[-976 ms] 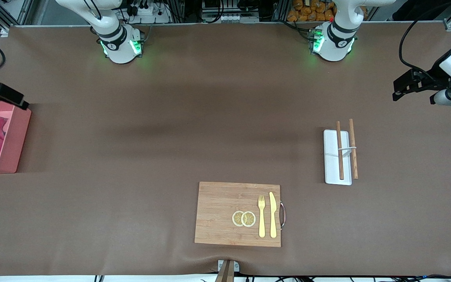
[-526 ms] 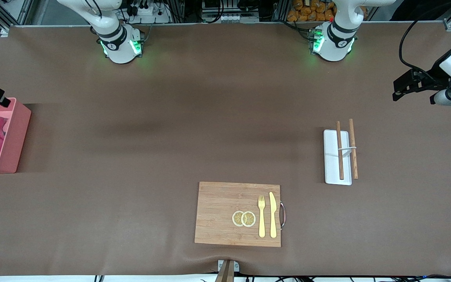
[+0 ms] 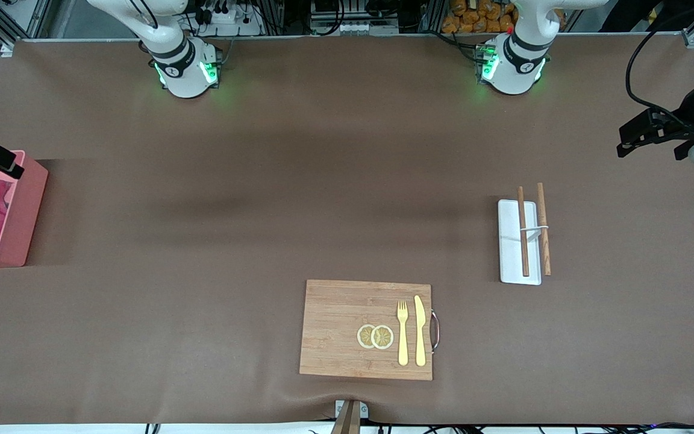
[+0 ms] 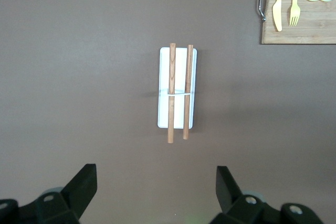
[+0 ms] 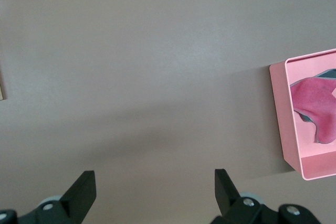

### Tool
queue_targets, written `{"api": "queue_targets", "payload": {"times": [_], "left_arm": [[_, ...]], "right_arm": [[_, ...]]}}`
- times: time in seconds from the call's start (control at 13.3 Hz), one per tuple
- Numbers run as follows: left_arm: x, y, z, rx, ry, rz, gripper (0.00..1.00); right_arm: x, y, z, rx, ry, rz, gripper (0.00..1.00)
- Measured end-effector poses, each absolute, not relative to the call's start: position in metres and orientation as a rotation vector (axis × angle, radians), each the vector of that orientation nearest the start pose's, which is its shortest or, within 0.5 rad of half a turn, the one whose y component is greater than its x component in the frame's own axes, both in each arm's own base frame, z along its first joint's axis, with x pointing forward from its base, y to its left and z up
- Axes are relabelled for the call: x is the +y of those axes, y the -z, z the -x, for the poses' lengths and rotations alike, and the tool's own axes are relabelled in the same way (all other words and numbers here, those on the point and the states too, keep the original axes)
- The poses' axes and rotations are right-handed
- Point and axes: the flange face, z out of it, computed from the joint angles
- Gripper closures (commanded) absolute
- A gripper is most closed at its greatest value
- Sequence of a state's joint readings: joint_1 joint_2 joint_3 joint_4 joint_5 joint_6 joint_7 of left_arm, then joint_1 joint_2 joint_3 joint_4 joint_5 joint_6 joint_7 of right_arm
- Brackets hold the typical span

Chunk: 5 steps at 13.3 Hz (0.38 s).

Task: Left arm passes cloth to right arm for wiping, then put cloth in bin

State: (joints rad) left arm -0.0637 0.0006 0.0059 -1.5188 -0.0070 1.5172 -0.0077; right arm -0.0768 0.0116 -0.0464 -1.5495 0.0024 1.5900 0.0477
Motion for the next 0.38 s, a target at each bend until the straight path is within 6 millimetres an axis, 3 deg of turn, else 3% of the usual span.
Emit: {"api": "queue_targets", "payload": {"times": [0.38], "left_arm": [[-0.0347, -0.6438, -0.5486, 0.072, -0.004, 3.148, 0.00]], "right_arm": [[-0.0719, -0.6297, -0.5565, 0.278, 0.049, 3.129, 0.00]]}}
